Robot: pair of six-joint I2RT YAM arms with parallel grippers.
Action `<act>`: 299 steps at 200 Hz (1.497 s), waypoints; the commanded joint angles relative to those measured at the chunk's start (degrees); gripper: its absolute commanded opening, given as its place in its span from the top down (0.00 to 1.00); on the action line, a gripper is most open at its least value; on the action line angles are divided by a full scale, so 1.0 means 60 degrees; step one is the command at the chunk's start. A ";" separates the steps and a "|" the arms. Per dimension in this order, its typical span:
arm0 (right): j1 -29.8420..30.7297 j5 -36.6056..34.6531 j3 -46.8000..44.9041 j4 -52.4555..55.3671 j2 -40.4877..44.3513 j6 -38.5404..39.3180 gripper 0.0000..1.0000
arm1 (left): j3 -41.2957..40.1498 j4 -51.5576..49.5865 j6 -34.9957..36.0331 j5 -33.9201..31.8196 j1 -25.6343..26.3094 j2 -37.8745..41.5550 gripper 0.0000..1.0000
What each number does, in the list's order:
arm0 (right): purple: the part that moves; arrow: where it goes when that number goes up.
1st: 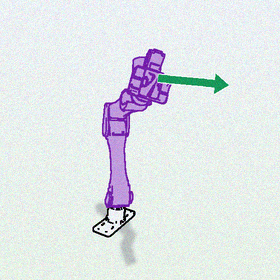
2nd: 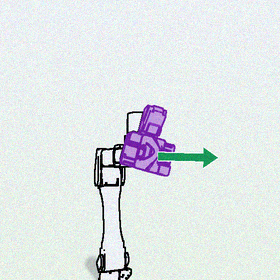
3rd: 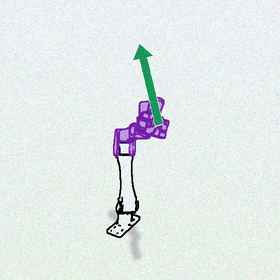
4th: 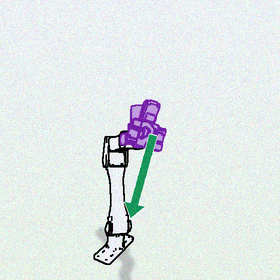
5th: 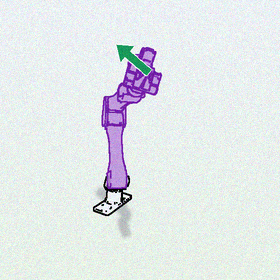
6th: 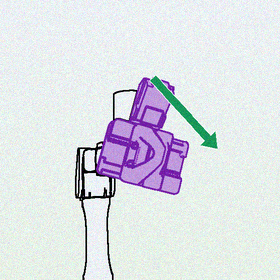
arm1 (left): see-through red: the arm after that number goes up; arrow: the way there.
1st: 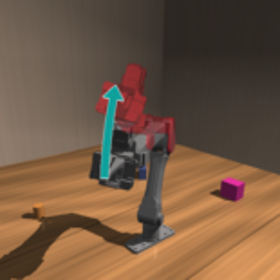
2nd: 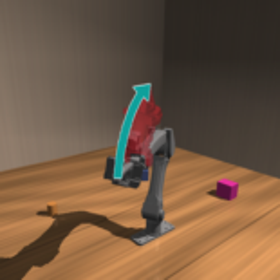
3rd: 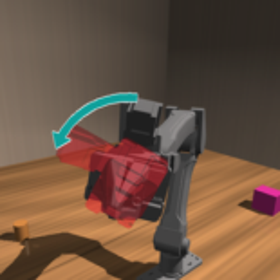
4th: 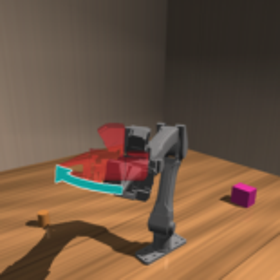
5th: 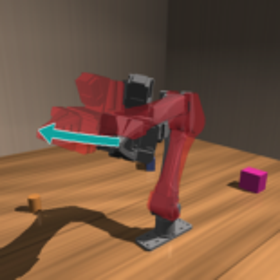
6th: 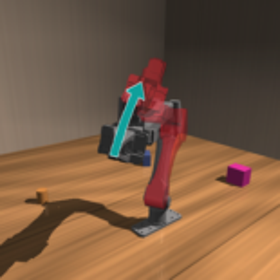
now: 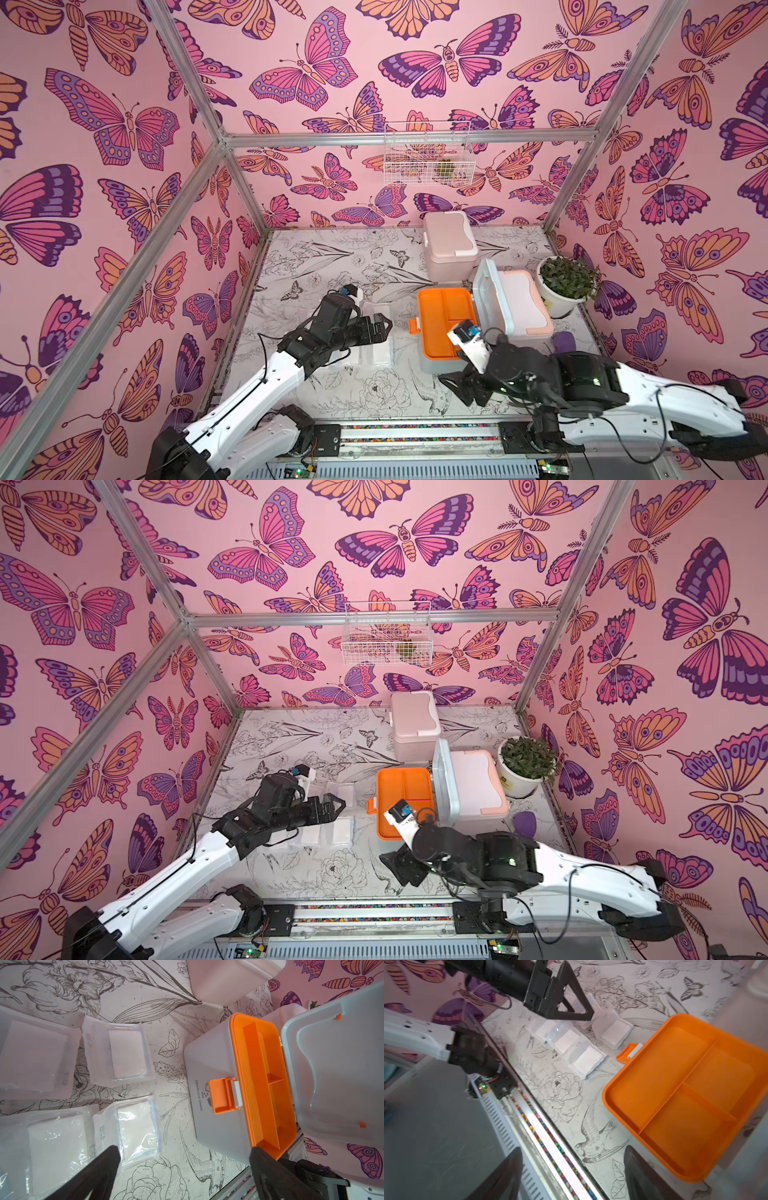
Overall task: Open first aid kits and take out gauze
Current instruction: Adjust the first aid kit at the center of the board.
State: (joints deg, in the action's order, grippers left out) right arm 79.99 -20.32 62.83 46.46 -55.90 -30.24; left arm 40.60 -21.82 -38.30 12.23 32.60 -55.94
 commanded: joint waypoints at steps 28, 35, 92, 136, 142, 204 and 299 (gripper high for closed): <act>-0.0560 -0.2960 0.1856 0.1932 -0.2661 -0.1183 0.28 | -0.0426 0.0524 -0.0092 0.0218 0.0192 0.0119 0.00; -0.0866 -0.2795 0.1995 0.2044 -0.2937 -0.1332 0.33 | -0.0453 0.0568 -0.0105 0.0231 0.0202 0.0146 0.00; -0.2761 -0.1239 0.1587 0.1389 -0.4044 -0.1567 0.54 | -0.0771 0.0945 -0.0163 0.0520 0.0227 0.0133 0.00; -0.3298 -0.1227 0.1341 0.1313 -0.4685 -0.1869 0.57 | -0.0870 0.1299 -0.0234 0.0778 0.0281 -0.0092 0.00; -0.3359 -0.1231 0.1262 0.1285 -0.4710 -0.1903 0.58 | -0.0865 0.1365 -0.0247 0.0800 0.0309 -0.0131 0.00; -0.4019 -0.0676 0.0522 0.0523 -0.4932 -0.1709 0.62 | -0.0900 0.1842 -0.0357 0.0833 0.0685 -0.0520 0.00; -0.4307 0.0381 0.1338 -0.0015 -0.6640 -0.0750 0.82 | -0.1307 0.2779 -0.0903 0.0558 0.1466 -0.0989 0.00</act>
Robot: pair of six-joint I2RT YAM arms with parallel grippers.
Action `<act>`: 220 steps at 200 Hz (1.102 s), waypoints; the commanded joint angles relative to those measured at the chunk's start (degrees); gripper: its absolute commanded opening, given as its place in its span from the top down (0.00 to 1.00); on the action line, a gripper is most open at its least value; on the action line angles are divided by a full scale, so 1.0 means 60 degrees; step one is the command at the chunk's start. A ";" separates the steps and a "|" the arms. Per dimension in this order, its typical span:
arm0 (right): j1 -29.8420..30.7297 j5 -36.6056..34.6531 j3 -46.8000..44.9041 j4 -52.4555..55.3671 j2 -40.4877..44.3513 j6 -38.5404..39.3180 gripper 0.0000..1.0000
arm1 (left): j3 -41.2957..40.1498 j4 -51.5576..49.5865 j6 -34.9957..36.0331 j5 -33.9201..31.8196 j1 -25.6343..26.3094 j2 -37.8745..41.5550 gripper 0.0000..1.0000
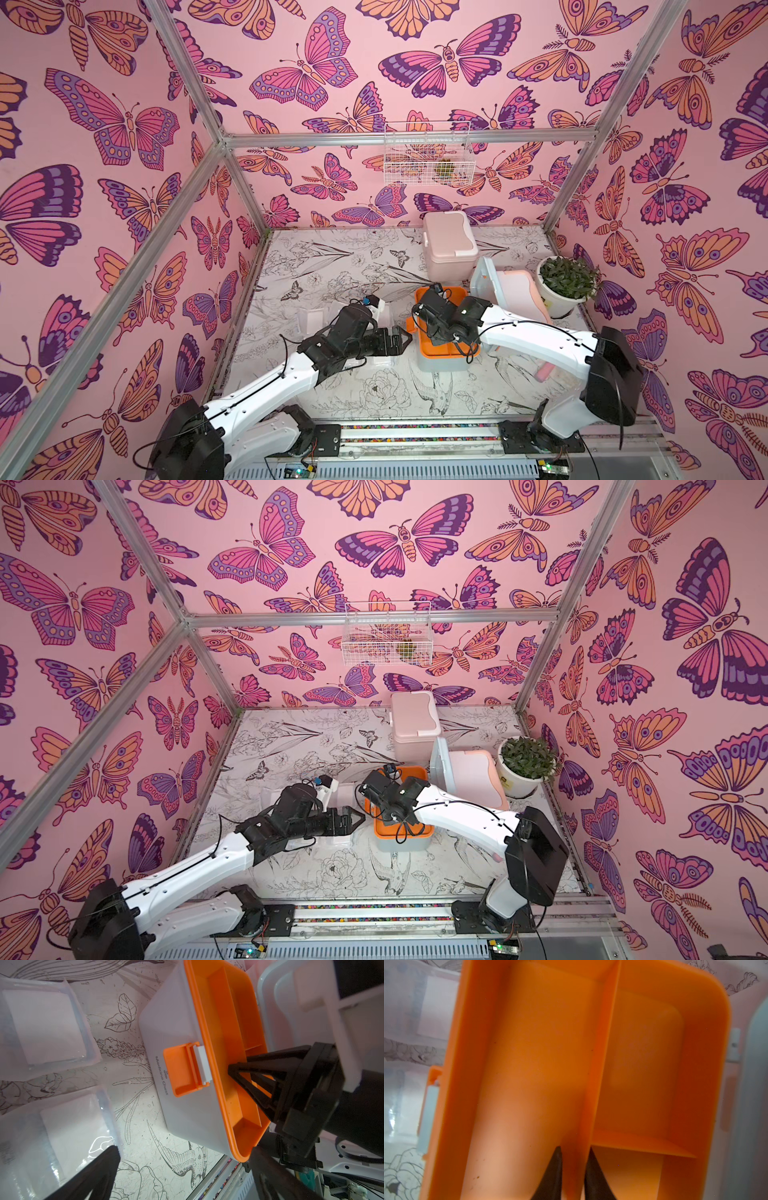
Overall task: Open first aid kits and take out gauze
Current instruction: Adjust the first aid kit at the center of the board.
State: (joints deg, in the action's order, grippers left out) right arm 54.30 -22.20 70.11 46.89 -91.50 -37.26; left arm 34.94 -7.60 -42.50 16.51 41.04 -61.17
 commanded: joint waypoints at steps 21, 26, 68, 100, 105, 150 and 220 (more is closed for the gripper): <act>-0.0027 0.0918 0.0299 -0.0324 -0.0904 0.0712 0.84 | -0.0474 0.0431 -0.0211 -0.0256 0.0060 -0.0075 0.01; -0.0027 0.0978 0.0357 -0.0364 -0.0947 0.0774 0.84 | -0.0501 0.0428 -0.0211 -0.0296 0.0060 -0.0049 0.01; -0.0040 0.1246 0.0676 -0.0755 -0.1170 0.1448 0.88 | -0.0608 0.0431 -0.0241 -0.0595 0.0060 -0.0014 0.01; -0.0056 0.0929 0.0843 -0.0495 -0.1174 0.1424 0.94 | -0.0606 0.0430 -0.0240 -0.0683 0.0060 -0.0074 0.01; -0.0053 0.0857 0.0820 -0.0456 -0.1114 0.1399 0.96 | -0.0608 0.0434 -0.0241 -0.0699 0.0060 -0.0074 0.01; -0.0080 0.0300 0.0493 -0.0207 -0.0434 0.1052 1.00 | -0.0539 0.0660 -0.0258 -0.0622 0.0051 -0.0320 0.02; -0.0229 0.0365 0.0036 -0.0401 0.0163 0.1052 1.00 | -0.0360 0.0908 -0.0314 -0.0408 0.0073 -0.0660 0.02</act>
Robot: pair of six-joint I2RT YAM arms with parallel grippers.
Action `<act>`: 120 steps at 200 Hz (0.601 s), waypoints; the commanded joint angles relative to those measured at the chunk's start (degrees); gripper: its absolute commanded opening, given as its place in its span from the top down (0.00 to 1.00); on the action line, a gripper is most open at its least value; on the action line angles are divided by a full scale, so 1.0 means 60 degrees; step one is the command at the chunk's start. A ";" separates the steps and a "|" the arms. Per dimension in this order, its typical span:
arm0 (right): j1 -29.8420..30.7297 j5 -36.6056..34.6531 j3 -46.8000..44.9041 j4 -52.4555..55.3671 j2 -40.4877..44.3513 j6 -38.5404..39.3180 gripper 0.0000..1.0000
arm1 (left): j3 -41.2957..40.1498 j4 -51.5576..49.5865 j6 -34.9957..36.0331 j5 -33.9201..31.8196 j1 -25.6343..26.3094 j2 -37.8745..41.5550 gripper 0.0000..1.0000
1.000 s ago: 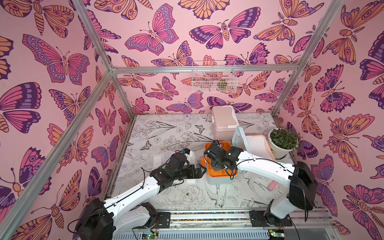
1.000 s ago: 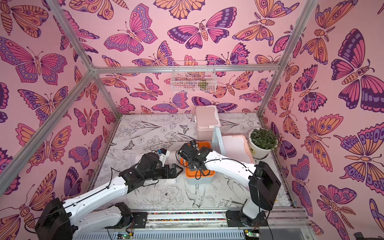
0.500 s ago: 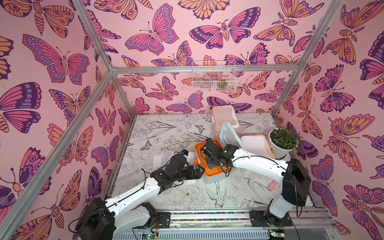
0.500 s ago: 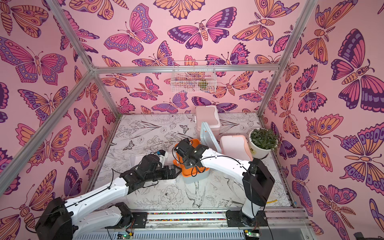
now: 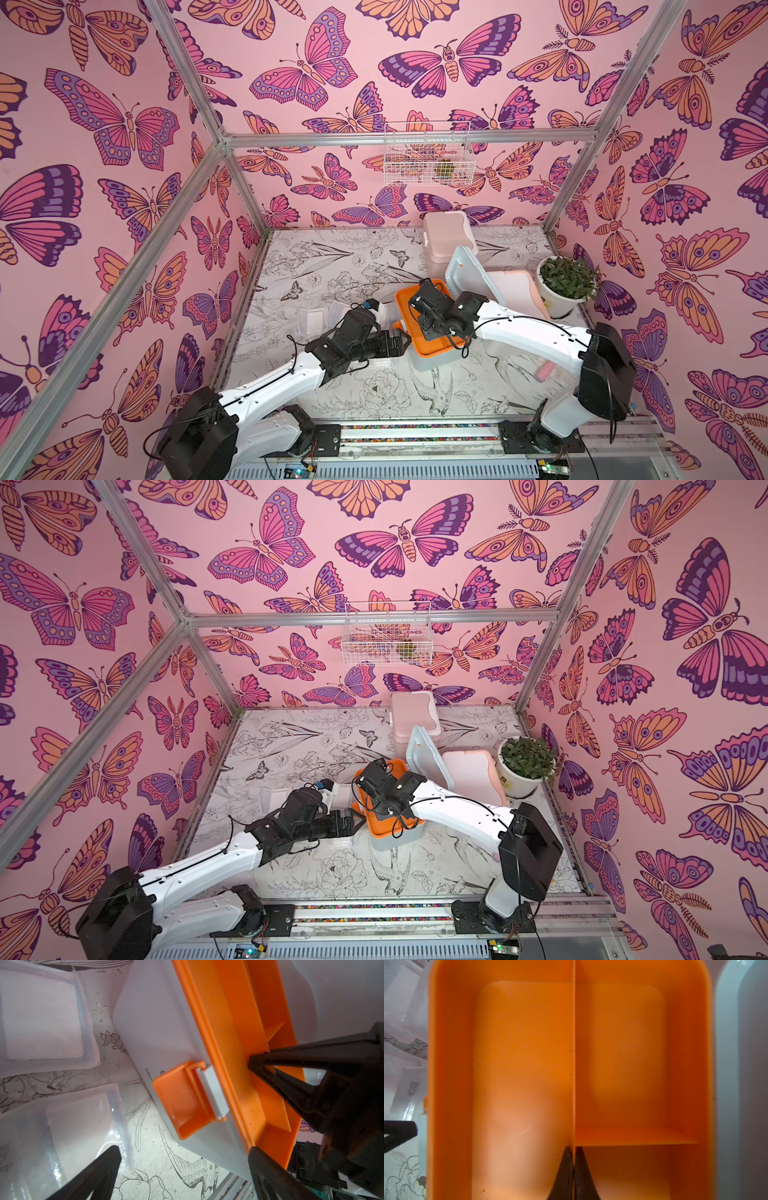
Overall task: Open first aid kits and take out gauze
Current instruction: Adjust the first aid kit at the center of the board.
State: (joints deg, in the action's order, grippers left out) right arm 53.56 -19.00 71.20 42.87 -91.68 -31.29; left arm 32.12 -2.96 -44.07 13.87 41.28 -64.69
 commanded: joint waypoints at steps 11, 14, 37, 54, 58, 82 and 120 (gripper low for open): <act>-0.0101 -0.0118 -0.0175 0.0217 0.0499 0.0073 1.00 | 0.0111 0.0141 -0.0063 0.0047 0.0035 -0.0052 0.02; -0.0107 -0.0107 -0.0190 0.0189 0.0525 0.0097 1.00 | 0.0111 0.0129 -0.0066 0.0034 0.0035 -0.0045 0.02; -0.0138 -0.0025 -0.0347 0.0047 0.0695 0.0109 1.00 | 0.0096 0.0133 -0.0066 -0.0011 0.0035 0.0069 0.02; -0.0158 -0.0026 -0.0418 0.0029 0.0800 0.0079 1.00 | 0.0074 0.0146 -0.0066 -0.0054 0.0035 0.0171 0.03; -0.0173 -0.0033 -0.0437 0.0006 0.0839 0.0081 1.00 | 0.0067 0.0156 -0.0067 -0.0055 0.0031 0.0197 0.03; -0.0206 0.0098 -0.0571 -0.0168 0.0982 0.0102 1.00 | 0.0008 0.0208 -0.0052 -0.0121 0.0035 0.0354 0.03; -0.0443 0.0646 -0.0755 -0.0408 0.0853 0.0064 1.00 | -0.0050 0.0250 -0.0059 -0.0143 0.0035 0.0473 0.03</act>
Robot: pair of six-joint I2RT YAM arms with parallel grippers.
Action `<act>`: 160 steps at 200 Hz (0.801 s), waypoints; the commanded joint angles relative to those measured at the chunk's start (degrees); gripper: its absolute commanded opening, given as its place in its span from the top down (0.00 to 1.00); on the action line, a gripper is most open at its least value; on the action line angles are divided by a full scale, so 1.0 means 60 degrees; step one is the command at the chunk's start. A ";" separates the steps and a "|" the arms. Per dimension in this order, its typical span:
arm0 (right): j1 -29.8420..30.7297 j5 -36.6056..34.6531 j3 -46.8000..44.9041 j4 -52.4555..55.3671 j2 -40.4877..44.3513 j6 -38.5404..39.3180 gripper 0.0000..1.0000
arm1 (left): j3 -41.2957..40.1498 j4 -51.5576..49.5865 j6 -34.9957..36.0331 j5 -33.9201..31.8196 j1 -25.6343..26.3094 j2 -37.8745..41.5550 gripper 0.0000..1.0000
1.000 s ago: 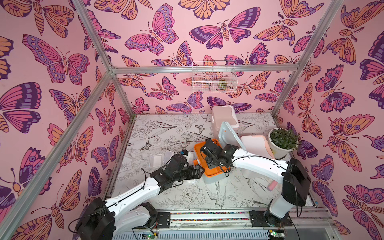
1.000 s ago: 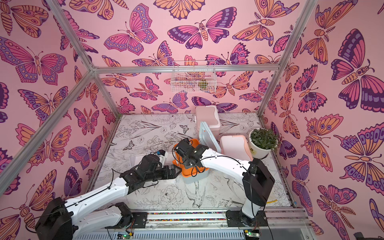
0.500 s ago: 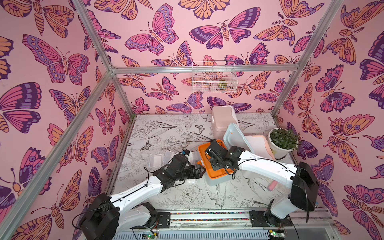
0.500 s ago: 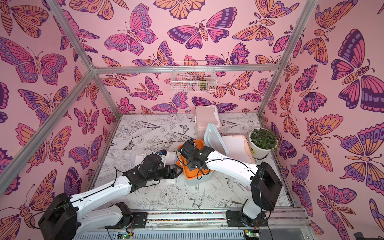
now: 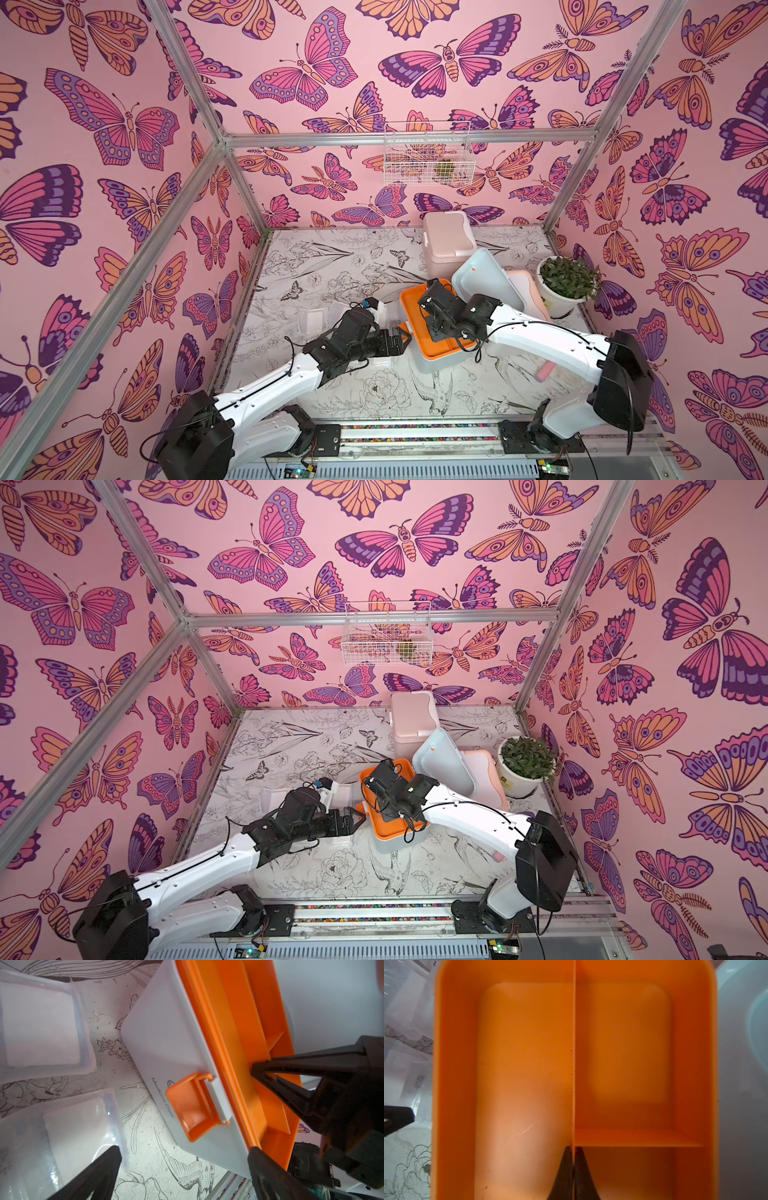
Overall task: Open first aid kits and take out gauze
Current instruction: Adjust the first aid kit at the center of the board, then pick up the compartment layer from the first aid kit.
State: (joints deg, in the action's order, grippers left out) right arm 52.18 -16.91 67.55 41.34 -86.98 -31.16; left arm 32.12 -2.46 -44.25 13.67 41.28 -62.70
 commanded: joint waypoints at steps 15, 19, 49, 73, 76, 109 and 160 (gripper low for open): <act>-0.0260 0.0211 -0.0154 -0.0066 0.0039 -0.0032 1.00 | -0.0079 0.0174 -0.0051 -0.0096 0.0035 0.0152 0.03; -0.0271 0.0198 -0.0168 -0.0072 0.0051 -0.0036 1.00 | -0.0092 0.0182 -0.0052 -0.0085 0.0035 0.0165 0.03; -0.0273 0.0354 -0.0169 -0.0079 0.0427 -0.0001 1.00 | -0.0137 0.0177 -0.0045 -0.0108 0.0035 0.0322 0.03; -0.0271 0.0372 -0.0207 -0.0175 0.0948 0.0118 1.00 | -0.0221 0.0294 0.0005 -0.0256 0.0035 0.0667 0.04; -0.0274 0.0384 -0.0233 -0.0204 0.1009 0.0157 1.00 | -0.0244 0.0329 0.0007 -0.0268 0.0035 0.0729 0.04; -0.0273 0.0374 -0.0454 -0.0473 0.1670 0.0280 1.00 | -0.0482 0.0574 0.0061 -0.0429 0.0035 0.1382 0.04; -0.0274 0.0153 -0.1362 -0.1334 0.4128 0.0614 1.00 | -0.0643 0.0621 0.0573 -0.0646 0.0049 0.3042 0.02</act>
State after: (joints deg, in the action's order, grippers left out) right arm 50.98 -14.33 61.10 37.19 -69.52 -29.43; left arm 29.54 0.03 -43.55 11.53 41.30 -49.06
